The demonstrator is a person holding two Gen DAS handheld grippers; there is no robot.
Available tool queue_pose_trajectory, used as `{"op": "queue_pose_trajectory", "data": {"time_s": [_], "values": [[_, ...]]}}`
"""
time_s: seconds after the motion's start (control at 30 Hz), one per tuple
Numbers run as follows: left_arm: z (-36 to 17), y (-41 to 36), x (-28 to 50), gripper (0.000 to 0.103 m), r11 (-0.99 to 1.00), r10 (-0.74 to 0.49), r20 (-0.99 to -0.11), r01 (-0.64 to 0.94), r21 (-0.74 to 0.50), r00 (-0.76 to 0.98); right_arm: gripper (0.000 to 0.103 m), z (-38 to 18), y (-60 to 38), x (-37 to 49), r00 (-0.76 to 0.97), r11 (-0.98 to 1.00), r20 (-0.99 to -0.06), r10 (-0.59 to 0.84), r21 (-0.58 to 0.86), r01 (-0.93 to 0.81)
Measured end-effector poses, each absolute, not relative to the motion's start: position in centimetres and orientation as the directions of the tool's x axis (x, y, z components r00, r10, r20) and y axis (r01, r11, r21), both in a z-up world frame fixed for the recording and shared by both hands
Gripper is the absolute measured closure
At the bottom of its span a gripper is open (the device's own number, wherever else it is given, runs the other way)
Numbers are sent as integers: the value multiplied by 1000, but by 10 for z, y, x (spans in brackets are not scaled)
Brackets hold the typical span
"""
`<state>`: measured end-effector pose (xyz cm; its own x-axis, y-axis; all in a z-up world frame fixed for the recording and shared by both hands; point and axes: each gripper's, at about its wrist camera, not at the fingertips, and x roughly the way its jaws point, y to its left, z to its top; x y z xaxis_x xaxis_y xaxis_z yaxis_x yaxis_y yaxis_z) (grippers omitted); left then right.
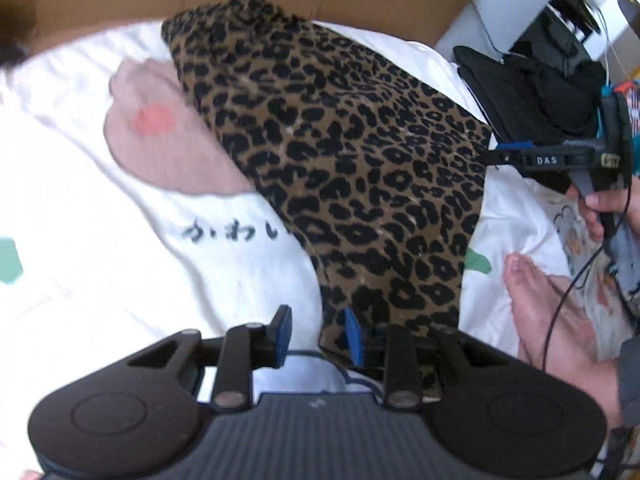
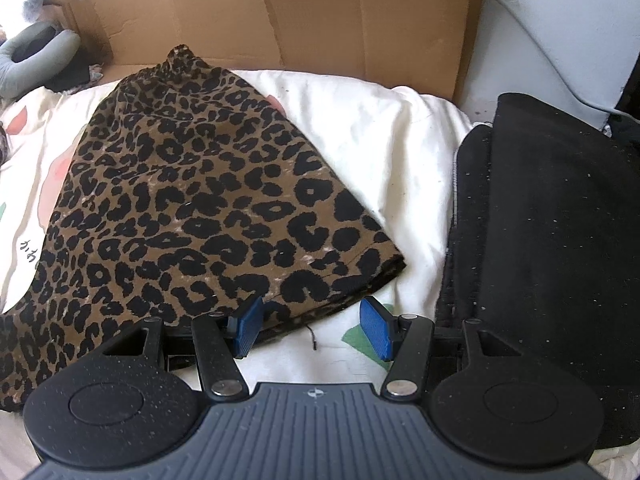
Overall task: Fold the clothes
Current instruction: 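Lower the left tool onto the leopard-print skirt's edge and close it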
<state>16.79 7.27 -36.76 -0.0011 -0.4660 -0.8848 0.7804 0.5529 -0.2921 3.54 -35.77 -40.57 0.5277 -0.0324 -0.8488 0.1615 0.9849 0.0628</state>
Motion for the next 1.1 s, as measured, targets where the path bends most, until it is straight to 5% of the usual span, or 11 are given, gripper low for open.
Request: {"op": "queue_pose_trajectory", "data": {"time_s": [0.5,1.1], "values": [[-412,96,172,69,612,-611,-758,471,-635,-228,43,-412,-345,37,513,991,-858,-2,68,117],[-452,102,166,67,594,-737,-587,93,-799,-336,42,-416,-345,38,508,990,-861,10,81,119]]}}
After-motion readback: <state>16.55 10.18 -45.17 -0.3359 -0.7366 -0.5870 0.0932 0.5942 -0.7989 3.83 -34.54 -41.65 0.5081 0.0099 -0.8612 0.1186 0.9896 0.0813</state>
